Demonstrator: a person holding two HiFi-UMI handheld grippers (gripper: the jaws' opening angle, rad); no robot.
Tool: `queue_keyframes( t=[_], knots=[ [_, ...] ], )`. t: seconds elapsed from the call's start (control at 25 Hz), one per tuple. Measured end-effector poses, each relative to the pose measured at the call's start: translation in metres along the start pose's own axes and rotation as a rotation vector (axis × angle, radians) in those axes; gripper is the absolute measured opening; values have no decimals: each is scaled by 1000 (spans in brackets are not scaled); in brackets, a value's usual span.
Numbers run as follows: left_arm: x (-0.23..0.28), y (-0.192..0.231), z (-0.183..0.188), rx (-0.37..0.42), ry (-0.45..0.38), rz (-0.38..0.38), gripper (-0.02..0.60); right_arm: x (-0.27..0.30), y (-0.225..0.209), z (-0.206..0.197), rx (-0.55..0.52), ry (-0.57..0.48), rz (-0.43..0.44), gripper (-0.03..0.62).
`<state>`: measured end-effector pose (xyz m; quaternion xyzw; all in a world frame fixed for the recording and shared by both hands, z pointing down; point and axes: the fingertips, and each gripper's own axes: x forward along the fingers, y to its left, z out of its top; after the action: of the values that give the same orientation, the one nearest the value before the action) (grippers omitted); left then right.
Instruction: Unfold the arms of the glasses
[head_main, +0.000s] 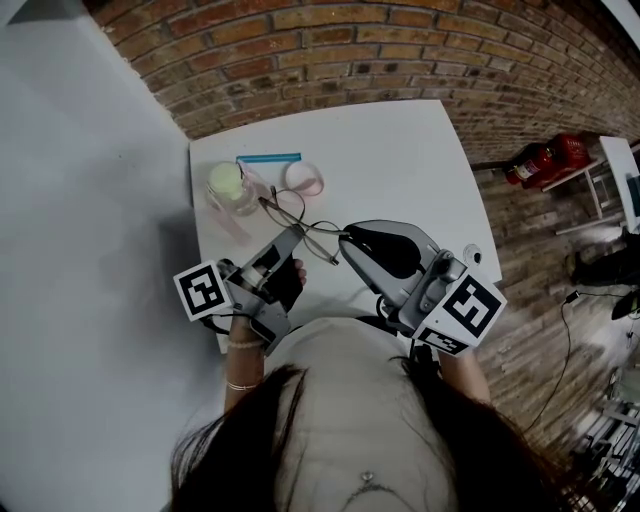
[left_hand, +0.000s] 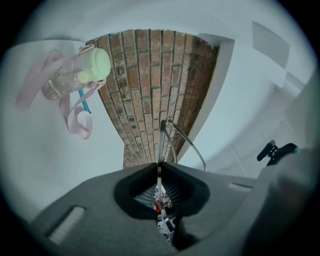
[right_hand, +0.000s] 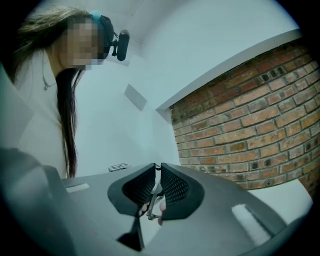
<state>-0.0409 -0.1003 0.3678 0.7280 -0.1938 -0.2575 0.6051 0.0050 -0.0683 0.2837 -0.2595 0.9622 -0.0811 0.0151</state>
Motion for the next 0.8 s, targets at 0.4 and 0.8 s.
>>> queue_keyframes(
  t=[0.4, 0.8],
  knots=[
    [5, 5, -15, -7, 49, 14, 21, -4, 0, 14, -8, -33, -2, 40],
    [8, 11, -31, 7, 112, 45, 21, -7, -1, 24, -12, -60, -7, 40]
  ],
)
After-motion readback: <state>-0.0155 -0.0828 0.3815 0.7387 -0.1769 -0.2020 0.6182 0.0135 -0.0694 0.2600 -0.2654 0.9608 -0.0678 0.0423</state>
